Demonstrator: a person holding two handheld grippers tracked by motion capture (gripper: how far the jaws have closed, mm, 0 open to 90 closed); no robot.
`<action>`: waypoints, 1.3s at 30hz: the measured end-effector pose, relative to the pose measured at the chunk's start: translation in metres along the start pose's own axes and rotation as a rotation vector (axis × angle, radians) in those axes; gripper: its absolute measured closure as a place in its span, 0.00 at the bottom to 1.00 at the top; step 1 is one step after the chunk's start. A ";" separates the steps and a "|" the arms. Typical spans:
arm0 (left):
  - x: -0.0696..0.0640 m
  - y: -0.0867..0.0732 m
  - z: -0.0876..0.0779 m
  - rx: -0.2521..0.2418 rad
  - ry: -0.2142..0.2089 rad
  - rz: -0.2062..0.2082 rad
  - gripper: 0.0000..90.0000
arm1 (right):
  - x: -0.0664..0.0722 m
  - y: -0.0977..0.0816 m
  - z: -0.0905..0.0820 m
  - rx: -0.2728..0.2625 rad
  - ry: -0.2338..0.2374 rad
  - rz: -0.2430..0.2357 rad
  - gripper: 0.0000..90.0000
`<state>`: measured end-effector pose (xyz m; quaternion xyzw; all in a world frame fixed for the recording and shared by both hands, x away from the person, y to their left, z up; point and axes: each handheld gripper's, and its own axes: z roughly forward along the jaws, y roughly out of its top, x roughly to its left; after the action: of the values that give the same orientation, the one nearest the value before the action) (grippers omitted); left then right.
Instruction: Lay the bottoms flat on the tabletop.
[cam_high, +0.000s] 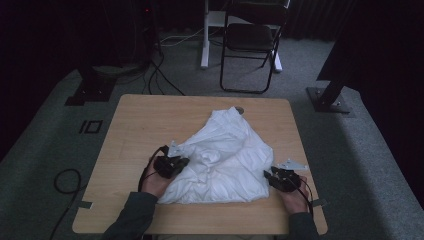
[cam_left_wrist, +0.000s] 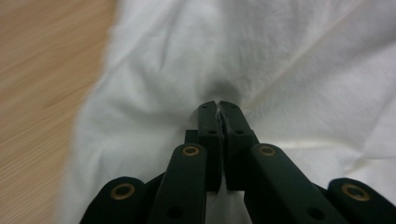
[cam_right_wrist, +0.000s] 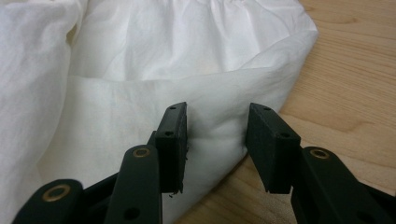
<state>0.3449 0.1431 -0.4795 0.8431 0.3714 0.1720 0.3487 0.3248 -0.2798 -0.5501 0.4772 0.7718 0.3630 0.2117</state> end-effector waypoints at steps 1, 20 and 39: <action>0.008 -0.003 -0.004 0.000 0.031 -0.021 0.99 | 0.000 0.000 0.000 0.000 0.000 0.000 0.65; 0.067 -0.003 -0.052 -0.126 0.123 -0.213 0.53 | 0.000 -0.001 0.000 -0.006 -0.002 0.003 0.65; 0.047 0.050 0.012 -0.030 0.133 -0.098 0.97 | 0.000 -0.001 0.000 -0.006 0.001 0.002 0.65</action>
<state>0.4086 0.1485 -0.4506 0.8053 0.4319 0.2158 0.3440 0.3243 -0.2801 -0.5507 0.4769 0.7704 0.3659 0.2124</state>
